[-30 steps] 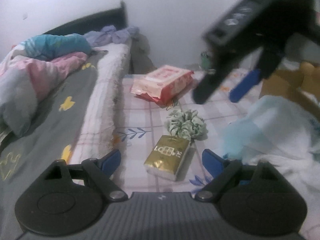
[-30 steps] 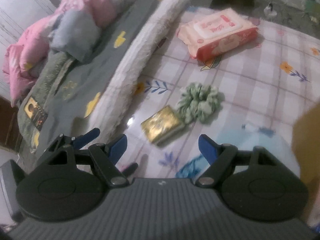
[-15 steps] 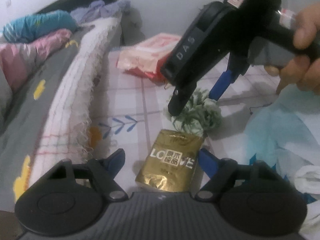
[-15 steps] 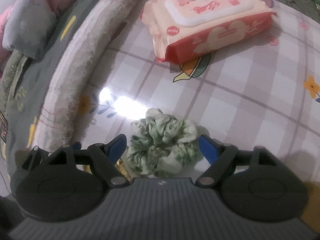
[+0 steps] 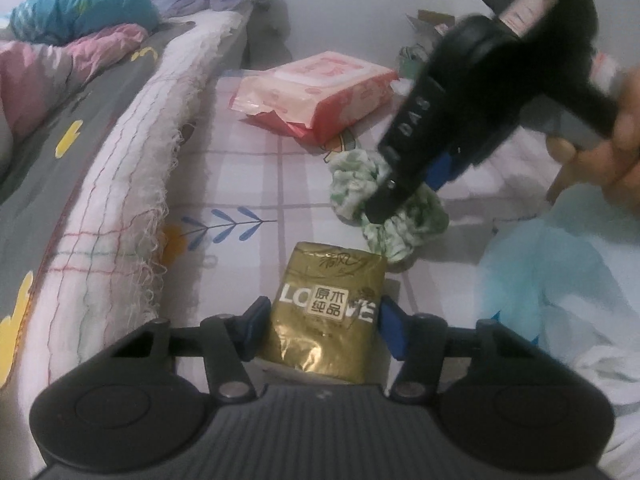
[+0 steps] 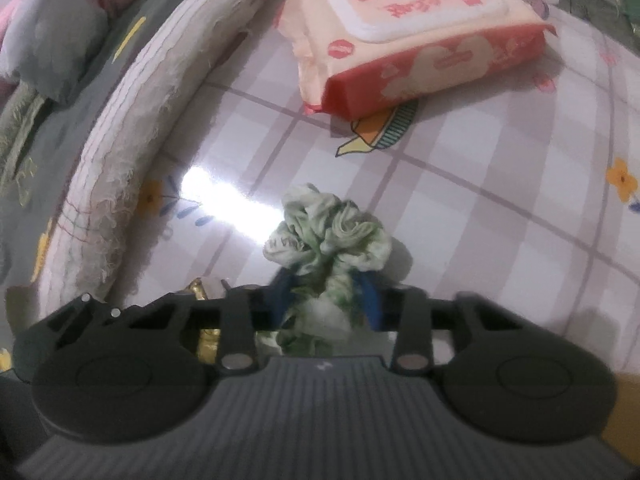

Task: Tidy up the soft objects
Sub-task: 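Grasp the green scrunchie with the right gripper while the left gripper grasps the gold tissue pack, then carry the scrunchie and gold pack into the box and open both grippers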

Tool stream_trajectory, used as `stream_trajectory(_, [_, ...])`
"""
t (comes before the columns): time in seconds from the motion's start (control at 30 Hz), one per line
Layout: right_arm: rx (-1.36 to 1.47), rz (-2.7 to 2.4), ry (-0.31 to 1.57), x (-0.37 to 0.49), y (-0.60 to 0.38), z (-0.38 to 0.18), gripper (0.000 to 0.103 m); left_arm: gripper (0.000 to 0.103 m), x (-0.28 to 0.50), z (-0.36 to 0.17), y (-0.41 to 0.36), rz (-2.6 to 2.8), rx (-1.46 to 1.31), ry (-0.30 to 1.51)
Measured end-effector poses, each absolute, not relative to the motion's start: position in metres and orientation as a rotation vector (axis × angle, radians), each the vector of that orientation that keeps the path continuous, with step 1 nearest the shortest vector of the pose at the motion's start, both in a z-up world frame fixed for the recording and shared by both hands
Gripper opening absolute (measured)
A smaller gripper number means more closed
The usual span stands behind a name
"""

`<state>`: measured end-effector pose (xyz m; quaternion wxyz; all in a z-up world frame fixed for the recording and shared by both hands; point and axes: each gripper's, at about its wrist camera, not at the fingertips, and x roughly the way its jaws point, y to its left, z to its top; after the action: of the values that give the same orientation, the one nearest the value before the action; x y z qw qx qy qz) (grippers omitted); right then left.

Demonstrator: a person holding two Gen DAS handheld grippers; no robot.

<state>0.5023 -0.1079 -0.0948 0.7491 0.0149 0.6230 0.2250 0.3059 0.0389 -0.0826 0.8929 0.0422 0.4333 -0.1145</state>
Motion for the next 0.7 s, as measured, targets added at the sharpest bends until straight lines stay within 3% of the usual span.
stream_trajectory(0.13, [0.142,0.507,1.367,0.5,-0.121,-0.09,0.019,0.057,0.296,-0.067,0.042,-0.225,0.068,0.868])
stream_trajectory(0.4, [0.266,0.538,1.232,0.458,-0.165,-0.024,0.018,0.057,0.253,-0.016,0.044,-0.258,0.001,0.783])
stream_trajectory(0.7, [0.404,0.44,1.027,0.33,-0.302,0.069,0.018,0.057,0.195,0.038,0.019,-0.396,-0.047,0.667])
